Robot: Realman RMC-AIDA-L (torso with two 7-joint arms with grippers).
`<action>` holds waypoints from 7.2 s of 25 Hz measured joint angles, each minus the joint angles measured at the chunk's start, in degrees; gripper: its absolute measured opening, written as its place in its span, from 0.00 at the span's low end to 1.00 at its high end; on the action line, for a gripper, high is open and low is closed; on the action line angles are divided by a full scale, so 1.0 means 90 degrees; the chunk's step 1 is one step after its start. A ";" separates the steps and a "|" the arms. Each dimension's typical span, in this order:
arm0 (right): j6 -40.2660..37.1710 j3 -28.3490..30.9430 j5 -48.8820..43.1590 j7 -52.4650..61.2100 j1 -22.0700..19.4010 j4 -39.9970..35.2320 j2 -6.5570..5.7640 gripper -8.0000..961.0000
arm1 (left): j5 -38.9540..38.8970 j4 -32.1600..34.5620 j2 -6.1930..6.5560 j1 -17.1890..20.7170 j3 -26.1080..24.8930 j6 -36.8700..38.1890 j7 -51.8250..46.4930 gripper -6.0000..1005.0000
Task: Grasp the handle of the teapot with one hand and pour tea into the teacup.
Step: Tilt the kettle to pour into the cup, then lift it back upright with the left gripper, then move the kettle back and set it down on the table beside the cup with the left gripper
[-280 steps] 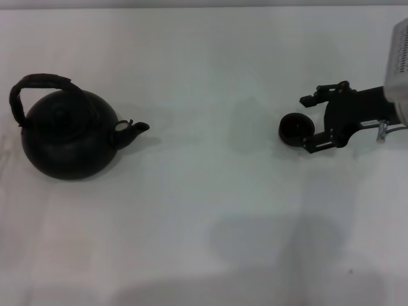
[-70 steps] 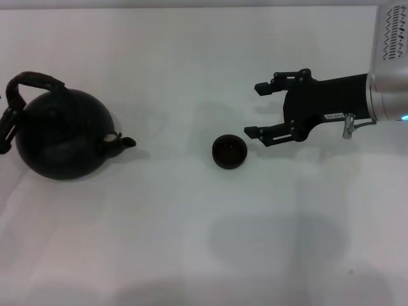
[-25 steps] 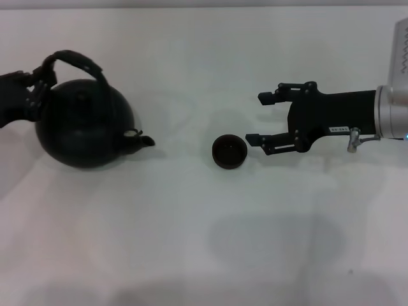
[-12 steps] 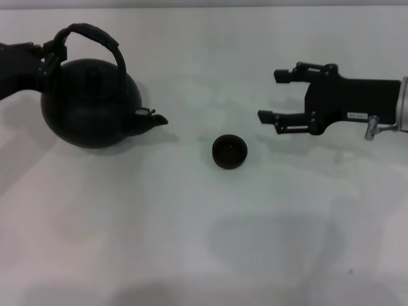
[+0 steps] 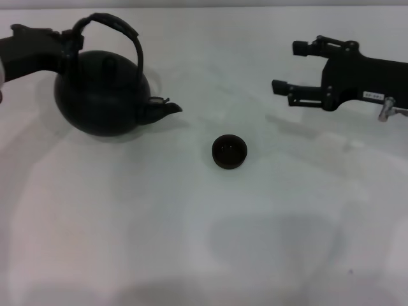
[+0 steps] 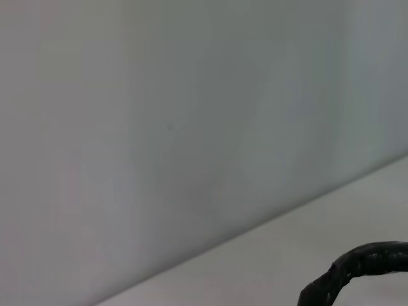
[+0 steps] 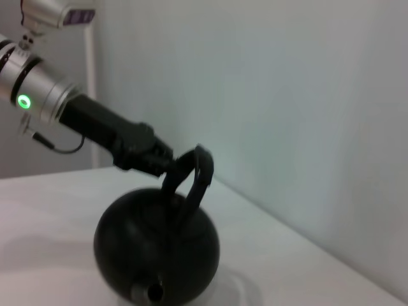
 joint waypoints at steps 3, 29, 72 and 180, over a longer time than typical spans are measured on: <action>0.0006 0.0139 0.0143 -0.0135 -0.0020 0.0118 0.0000 0.90 | 0.0590 0.0106 0.0002 -0.0157 0.0203 -0.0050 -0.0517 0.12; 0.0185 0.1968 0.0466 -0.0386 -0.0023 0.0643 -0.0009 0.90 | 0.3820 0.1797 -0.0004 -0.0272 0.2256 0.0040 -0.2837 0.12; 0.0126 0.2230 0.0396 -0.0717 0.0035 0.1303 -0.0009 0.90 | 0.5011 0.2492 0.0015 -0.1192 0.3010 0.1461 -0.3389 0.12; 0.0193 0.2132 0.0141 -0.0399 -0.0046 0.1382 -0.0037 0.90 | -0.3543 -0.1532 0.0043 0.0463 -0.1300 0.2112 0.3255 0.12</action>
